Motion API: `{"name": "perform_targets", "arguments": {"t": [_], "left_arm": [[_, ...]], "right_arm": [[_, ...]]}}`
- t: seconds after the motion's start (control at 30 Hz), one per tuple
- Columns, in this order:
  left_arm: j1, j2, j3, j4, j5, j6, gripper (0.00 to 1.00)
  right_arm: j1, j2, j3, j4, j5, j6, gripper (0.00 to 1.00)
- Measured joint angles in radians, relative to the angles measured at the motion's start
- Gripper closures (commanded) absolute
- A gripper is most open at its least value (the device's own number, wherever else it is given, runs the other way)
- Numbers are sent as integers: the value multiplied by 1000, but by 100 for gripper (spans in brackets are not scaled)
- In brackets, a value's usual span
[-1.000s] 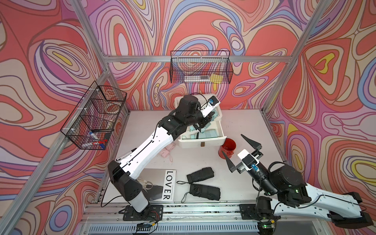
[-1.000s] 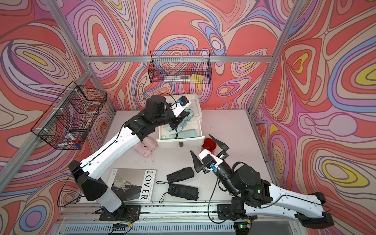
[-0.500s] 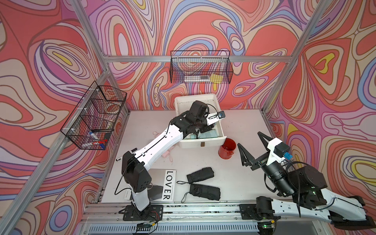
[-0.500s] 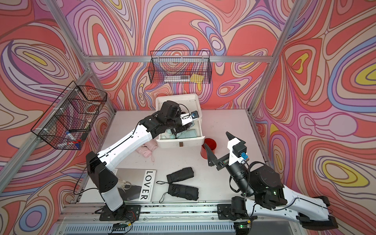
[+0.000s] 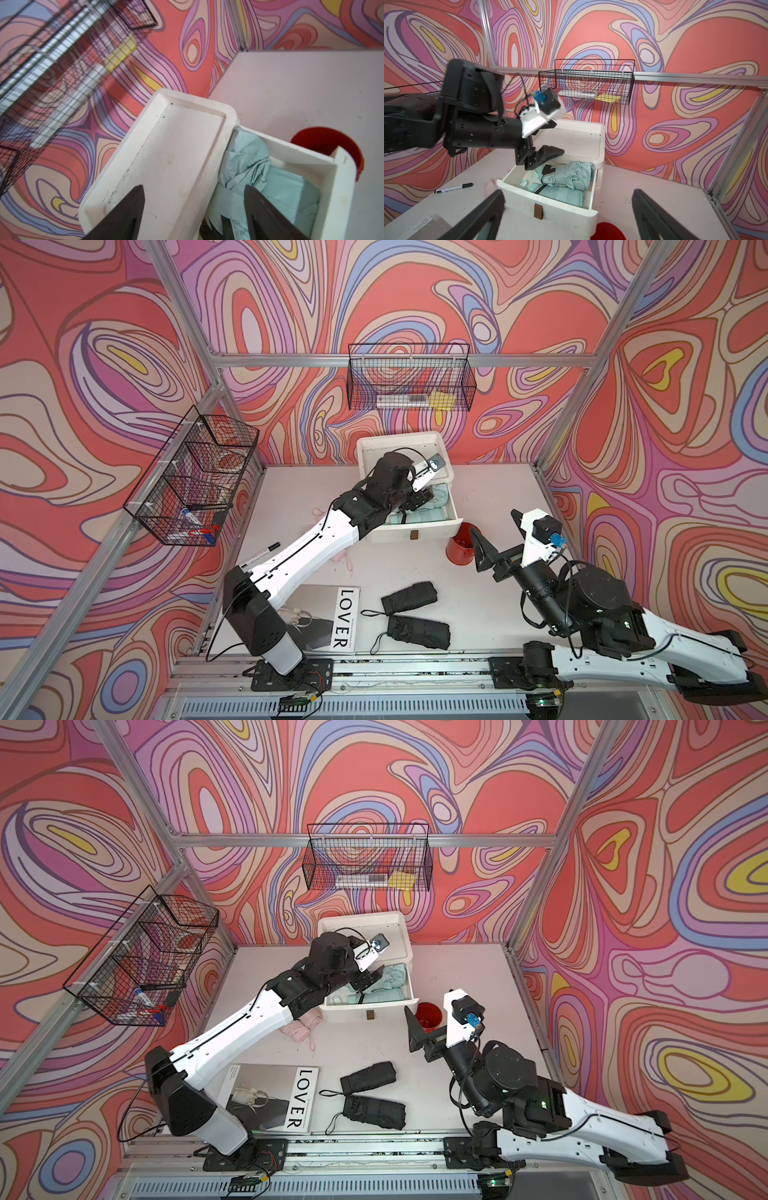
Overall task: Place the umbrella in the drawer by color
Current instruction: Place the umbrella in the drawer, then adjust the umbrella in the drawer.
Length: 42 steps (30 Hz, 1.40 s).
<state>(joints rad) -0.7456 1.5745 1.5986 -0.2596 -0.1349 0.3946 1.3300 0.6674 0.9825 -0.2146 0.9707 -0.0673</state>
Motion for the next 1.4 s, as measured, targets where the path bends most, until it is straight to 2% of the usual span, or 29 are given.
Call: {"name": "perform_targets", "arguments": {"t": [0.17, 0.23, 0.3, 0.37, 0.53, 0.67, 0.8, 1.1, 1.17, 1.4], "left_arm": [[14, -129, -56, 50, -46, -235, 21], [50, -146, -44, 39, -57, -344, 21], [105, -145, -19, 7, -68, -439, 17], [172, -140, 4, -32, -79, -530, 13], [332, -35, 172, -162, -34, -694, 7], [383, 82, 292, -221, -15, -737, 4], [396, 188, 365, -277, 32, -744, 4], [412, 284, 385, -308, 123, -769, 4], [412, 288, 385, -308, 140, -778, 1], [412, 300, 386, -306, 180, -790, 1]], "right_arm": [[0, 64, 43, -89, 45, 116, 2], [-3, 134, 101, -135, 37, 158, 2], [-25, 195, 149, -165, -8, 188, 2], [-91, 248, 188, -203, -96, 227, 3], [-459, 398, 269, -259, -452, 334, 6], [-644, 563, 330, -261, -708, 378, 6], [-745, 709, 340, -210, -904, 423, 6], [-822, 887, 343, -79, -1075, 489, 6], [-827, 900, 343, -44, -1108, 500, 4], [-832, 915, 341, -3, -1189, 486, 2]]}}
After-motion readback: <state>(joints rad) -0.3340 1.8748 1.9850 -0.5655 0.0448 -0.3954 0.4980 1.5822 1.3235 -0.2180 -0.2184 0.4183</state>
